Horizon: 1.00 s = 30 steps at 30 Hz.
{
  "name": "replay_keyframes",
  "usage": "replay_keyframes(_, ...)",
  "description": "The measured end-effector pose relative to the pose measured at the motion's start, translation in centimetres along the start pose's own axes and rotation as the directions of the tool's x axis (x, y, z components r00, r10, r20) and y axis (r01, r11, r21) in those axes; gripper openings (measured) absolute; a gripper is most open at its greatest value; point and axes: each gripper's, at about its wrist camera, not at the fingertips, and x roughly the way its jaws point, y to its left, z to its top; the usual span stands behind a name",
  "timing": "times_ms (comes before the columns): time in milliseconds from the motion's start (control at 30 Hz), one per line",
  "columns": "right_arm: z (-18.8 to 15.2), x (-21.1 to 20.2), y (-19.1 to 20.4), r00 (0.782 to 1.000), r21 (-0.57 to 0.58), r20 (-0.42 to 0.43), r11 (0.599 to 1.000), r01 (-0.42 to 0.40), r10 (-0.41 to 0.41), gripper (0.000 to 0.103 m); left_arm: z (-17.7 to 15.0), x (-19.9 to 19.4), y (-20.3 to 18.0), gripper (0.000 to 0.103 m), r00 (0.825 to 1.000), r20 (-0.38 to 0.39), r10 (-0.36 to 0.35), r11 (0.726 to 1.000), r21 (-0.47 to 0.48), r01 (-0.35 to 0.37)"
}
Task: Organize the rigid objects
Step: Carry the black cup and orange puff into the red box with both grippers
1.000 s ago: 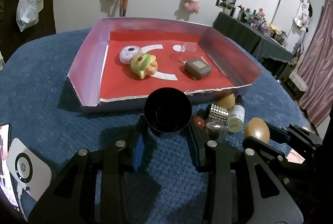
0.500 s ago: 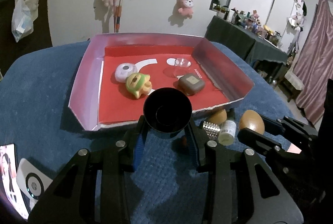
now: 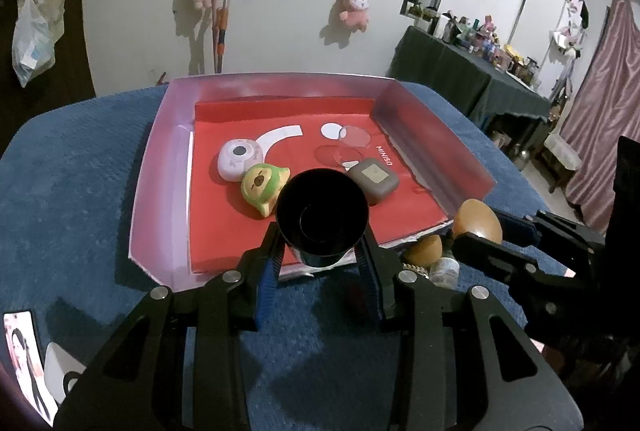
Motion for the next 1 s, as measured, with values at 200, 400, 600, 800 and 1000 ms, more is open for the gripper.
replay_keyframes(200,1.1,1.2,-1.2,1.000,0.021,-0.026,1.000,-0.013,0.014,0.040,0.7,1.3,0.5,0.034,1.000,-0.026,0.003,1.000,-0.004,-0.003)
replay_keyframes(400,1.7,2.4,-2.1,0.998,0.032,-0.058,0.999,-0.012,0.014,0.040,1.0,2.9,1.0,0.034,0.998,-0.056,0.003,1.000,-0.011,-0.003)
replay_keyframes(600,2.0,4.1,-2.7,0.995,0.037,-0.096,0.999,-0.011,0.014,0.040,1.0,4.9,1.5,0.034,0.995,-0.104,0.007,1.000,-0.015,-0.008)
replay_keyframes(800,2.2,6.0,-3.4,0.990,0.054,-0.138,0.998,-0.010,0.017,0.040,0.9,6.5,1.9,0.034,0.990,-0.143,0.008,1.000,-0.022,-0.011)
replay_keyframes(1000,2.2,7.4,-3.7,0.985,0.051,-0.172,0.999,-0.010,0.018,0.040,1.0,7.6,2.2,0.034,0.986,-0.166,0.005,0.999,-0.031,-0.010)
